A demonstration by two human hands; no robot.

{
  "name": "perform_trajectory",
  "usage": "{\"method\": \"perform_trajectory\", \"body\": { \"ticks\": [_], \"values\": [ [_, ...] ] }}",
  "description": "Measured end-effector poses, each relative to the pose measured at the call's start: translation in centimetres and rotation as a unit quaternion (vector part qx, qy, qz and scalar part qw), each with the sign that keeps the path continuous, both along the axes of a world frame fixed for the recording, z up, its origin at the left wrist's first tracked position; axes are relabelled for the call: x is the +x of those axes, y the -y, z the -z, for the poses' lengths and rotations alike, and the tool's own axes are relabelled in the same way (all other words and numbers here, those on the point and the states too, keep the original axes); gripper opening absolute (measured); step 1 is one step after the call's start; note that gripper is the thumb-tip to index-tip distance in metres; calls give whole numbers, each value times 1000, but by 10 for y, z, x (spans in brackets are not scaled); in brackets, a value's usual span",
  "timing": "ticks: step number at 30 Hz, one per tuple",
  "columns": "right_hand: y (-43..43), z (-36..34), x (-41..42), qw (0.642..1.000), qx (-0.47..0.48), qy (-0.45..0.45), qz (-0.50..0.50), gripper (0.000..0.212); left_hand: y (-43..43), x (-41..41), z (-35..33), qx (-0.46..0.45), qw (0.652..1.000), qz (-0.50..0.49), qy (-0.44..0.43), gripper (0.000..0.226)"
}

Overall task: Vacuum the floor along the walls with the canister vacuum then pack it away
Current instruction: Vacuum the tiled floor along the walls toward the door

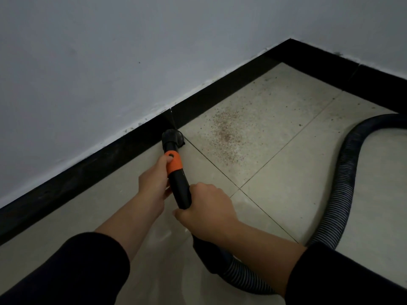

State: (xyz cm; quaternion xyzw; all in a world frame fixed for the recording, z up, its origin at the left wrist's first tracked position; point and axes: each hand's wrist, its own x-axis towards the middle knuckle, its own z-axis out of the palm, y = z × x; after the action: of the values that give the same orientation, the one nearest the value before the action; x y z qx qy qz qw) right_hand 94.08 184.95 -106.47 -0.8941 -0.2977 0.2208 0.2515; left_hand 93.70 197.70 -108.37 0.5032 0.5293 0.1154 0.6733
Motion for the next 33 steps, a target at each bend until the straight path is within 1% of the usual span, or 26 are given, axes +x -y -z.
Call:
{"method": "perform_trajectory", "body": {
  "ticks": [4,7,15,22,26,33],
  "values": [
    [-4,3,2,1000,21,-22,3,22,-3,2,4,17,1000,-20,7,15],
    [-5,5,2,999,29,-27,6,20,-1,3,5,20,999,-29,19,12],
    [7,1,7,999,33,-4,13,23,-1,7,1,6,999,-10,31,10],
    [20,2,12,998,45,-2,39,22,8,15,-1,-7,999,16,37,22],
    [18,0,20,997,53,-8,51,21,8,27,-5,-3,999,34,37,12],
    [18,6,19,998,40,-5,49,23,8,28,5,-13,999,47,25,16]
  ]
}}
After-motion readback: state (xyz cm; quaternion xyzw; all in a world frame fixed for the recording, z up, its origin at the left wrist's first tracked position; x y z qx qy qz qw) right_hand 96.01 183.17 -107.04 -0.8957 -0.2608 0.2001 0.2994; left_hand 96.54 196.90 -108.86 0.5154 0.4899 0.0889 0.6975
